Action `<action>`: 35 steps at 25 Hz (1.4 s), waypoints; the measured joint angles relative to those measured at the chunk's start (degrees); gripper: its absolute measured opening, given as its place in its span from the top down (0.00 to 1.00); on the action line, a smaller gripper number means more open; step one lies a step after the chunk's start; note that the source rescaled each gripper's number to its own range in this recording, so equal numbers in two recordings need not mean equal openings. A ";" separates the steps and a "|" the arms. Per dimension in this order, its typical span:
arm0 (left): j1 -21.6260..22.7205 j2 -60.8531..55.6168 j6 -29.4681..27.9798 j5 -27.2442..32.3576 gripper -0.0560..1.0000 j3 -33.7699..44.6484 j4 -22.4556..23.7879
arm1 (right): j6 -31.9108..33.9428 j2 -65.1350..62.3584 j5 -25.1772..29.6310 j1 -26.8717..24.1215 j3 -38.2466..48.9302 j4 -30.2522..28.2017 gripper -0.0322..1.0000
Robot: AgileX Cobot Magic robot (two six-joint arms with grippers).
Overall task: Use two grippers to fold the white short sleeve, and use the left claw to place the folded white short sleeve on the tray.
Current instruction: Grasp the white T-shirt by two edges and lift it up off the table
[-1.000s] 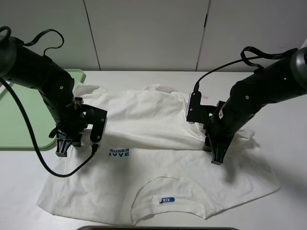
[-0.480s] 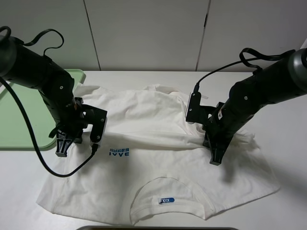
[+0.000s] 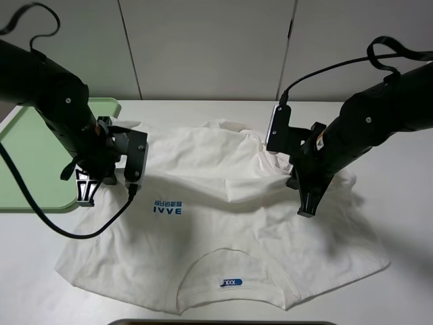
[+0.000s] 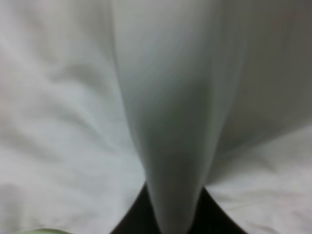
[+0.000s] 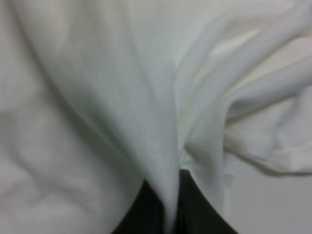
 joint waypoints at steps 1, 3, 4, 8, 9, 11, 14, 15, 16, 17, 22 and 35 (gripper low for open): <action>0.00 -1.29 0.00 0.06 0.94 0.00 -0.99 | 0.00 -1.13 0.10 0.00 0.00 0.00 0.97; 0.00 -4.74 0.00 0.10 0.94 0.00 -2.07 | 0.00 -5.23 0.21 0.00 0.00 0.00 0.97; 0.00 -5.68 0.00 0.10 0.94 0.00 -2.21 | 0.00 -6.71 0.24 0.00 0.00 0.00 0.97; 0.00 -11.59 0.00 0.45 0.94 0.00 -2.39 | 0.00 -10.93 0.36 0.00 0.00 -0.17 0.97; 0.00 -13.82 0.00 1.14 0.94 0.00 -2.39 | 0.00 -13.89 0.35 0.00 0.00 -0.59 0.97; 0.00 -16.84 0.00 2.21 0.94 0.00 -2.32 | 0.00 -17.09 0.43 0.00 0.00 -1.16 0.97; 0.00 -21.20 0.00 3.46 0.94 0.00 -1.83 | 0.00 -19.53 0.97 0.00 0.00 -2.11 0.97; 0.00 -22.51 0.00 3.59 0.94 0.00 -1.72 | 0.00 -20.69 1.59 0.00 0.00 -2.78 0.97; 0.00 -24.16 0.00 3.93 0.94 0.00 -1.71 | 0.00 -21.56 2.30 0.00 0.00 -3.51 0.97; 0.00 -24.16 0.00 3.93 0.94 0.00 -1.71 | 0.00 -22.62 3.18 0.00 0.00 -4.46 0.97; 0.00 -33.51 0.00 5.60 0.94 -1.95 -1.69 | 0.00 -28.72 6.82 0.00 0.05 -9.86 0.97; -0.18 -37.07 0.05 14.33 0.94 -15.87 0.48 | 1.23 -38.84 19.79 0.16 -10.36 -14.00 0.97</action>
